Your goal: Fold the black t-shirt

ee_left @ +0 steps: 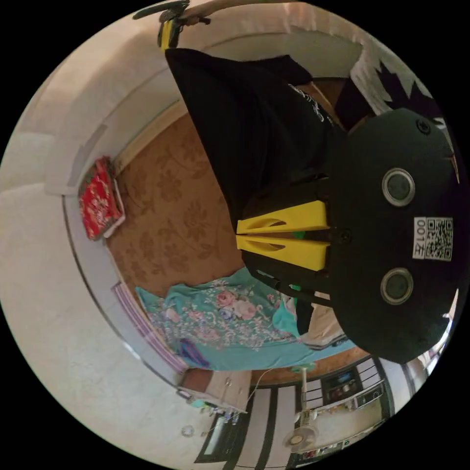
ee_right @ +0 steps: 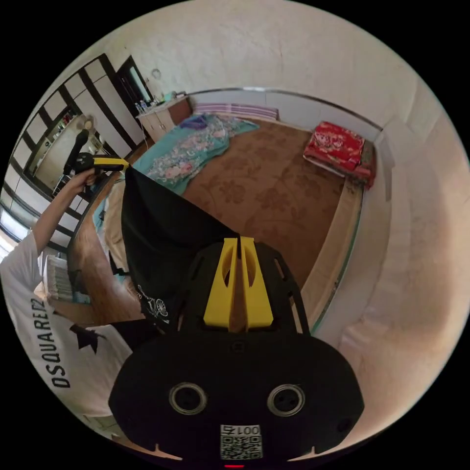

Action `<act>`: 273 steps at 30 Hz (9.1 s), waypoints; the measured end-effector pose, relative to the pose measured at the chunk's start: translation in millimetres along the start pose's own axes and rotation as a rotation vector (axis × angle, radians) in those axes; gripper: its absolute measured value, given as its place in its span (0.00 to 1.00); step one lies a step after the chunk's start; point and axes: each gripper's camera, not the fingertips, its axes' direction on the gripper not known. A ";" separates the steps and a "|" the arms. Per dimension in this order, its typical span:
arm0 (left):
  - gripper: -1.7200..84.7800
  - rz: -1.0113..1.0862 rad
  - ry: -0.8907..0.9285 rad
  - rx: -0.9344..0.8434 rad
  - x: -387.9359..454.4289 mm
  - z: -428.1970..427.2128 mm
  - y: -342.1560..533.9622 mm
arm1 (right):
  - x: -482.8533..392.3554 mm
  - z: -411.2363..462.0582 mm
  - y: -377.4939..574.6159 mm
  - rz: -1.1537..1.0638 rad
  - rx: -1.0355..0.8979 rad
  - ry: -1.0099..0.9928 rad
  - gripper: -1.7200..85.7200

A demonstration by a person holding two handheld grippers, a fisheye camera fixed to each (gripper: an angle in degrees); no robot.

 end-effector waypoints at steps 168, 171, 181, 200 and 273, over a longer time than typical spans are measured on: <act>0.03 0.566 0.655 -0.128 739.2 389.9 -829.8 | -589.0 1070.1 -99.2 -0.224 -0.082 0.366 0.04; 0.02 0.544 0.725 -0.105 726.3 370.6 -856.1 | -604.2 1069.2 -86.7 -0.181 -0.069 0.382 0.04; 0.01 0.614 0.707 -0.058 704.0 329.7 -934.2 | -634.5 1089.9 -80.6 -0.066 -0.020 0.550 0.04; 0.07 0.527 0.743 -0.043 621.5 277.4 -966.2 | -618.4 1082.6 -90.5 -0.006 0.020 0.375 0.12; 0.08 0.392 1.067 -0.229 519.9 495.9 -946.8 | -433.4 1087.9 -64.6 0.399 -0.141 0.095 0.12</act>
